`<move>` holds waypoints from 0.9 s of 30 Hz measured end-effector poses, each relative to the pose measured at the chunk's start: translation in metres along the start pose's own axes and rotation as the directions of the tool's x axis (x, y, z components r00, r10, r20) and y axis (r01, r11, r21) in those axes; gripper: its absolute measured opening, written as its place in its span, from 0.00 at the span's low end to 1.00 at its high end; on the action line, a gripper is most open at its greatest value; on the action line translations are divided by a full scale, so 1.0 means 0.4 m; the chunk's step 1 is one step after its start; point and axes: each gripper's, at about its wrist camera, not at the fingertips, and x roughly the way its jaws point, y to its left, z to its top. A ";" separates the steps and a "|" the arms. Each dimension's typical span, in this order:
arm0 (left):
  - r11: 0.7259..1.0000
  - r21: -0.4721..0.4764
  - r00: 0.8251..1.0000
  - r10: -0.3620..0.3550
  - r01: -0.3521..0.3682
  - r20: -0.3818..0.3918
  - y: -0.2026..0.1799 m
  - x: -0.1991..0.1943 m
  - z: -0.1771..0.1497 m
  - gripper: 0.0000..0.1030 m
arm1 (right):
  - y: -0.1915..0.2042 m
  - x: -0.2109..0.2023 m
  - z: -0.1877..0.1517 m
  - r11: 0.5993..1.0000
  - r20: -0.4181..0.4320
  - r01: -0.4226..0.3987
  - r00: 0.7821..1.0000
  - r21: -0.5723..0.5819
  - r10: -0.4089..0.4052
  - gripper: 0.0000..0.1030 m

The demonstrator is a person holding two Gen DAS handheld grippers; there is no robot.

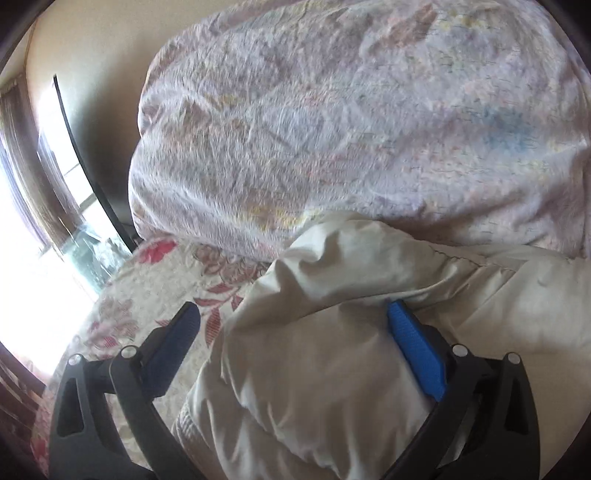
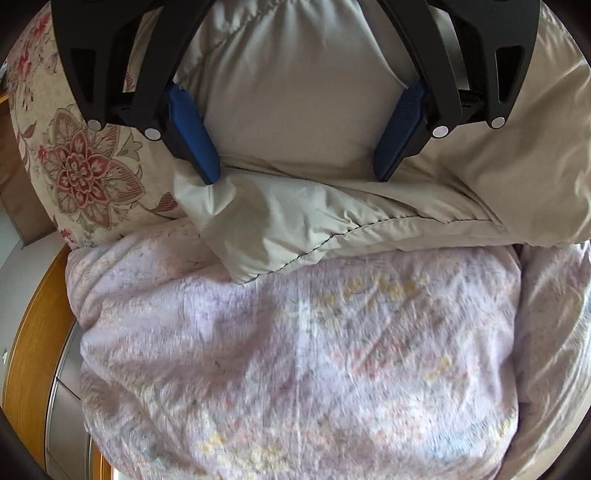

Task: Fold large clothes

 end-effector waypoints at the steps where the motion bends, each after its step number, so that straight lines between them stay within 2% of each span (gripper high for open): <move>1: 0.999 -0.026 1.000 -0.022 0.022 -0.016 0.011 0.010 -0.010 0.98 | 0.005 0.008 -0.002 1.000 -0.001 0.010 1.000 -0.005 -0.010 0.85; 5: 0.991 -0.108 0.995 -0.088 0.081 -0.056 0.039 0.057 -0.025 0.98 | 0.018 0.031 -0.012 1.000 -0.012 0.022 1.000 -0.015 -0.022 0.88; 11: 0.981 -0.156 0.989 -0.131 0.119 -0.071 0.051 0.084 -0.040 0.98 | 0.038 0.089 -0.011 0.999 -0.040 0.034 0.999 -0.024 -0.035 0.91; 16: 0.951 -0.237 0.969 -0.228 0.199 -0.101 0.081 0.117 -0.045 0.98 | 0.038 0.133 -0.011 1.000 -0.057 0.013 0.998 -0.007 -0.013 0.92; 20: 0.945 -0.248 0.964 -0.245 0.213 -0.106 0.090 0.131 -0.044 0.98 | 0.041 0.154 -0.009 1.000 -0.062 0.006 0.998 0.004 -0.005 0.92; 23: 0.929 -0.279 0.956 -0.277 0.241 -0.097 0.107 0.138 -0.046 0.98 | 0.033 0.136 -0.006 1.000 -0.059 -0.005 0.998 0.026 0.007 0.92; 27: 0.920 -0.307 0.957 -0.279 0.242 -0.081 0.135 0.126 -0.049 0.98 | -0.007 0.106 -0.005 0.998 0.000 0.009 1.000 0.065 -0.009 0.92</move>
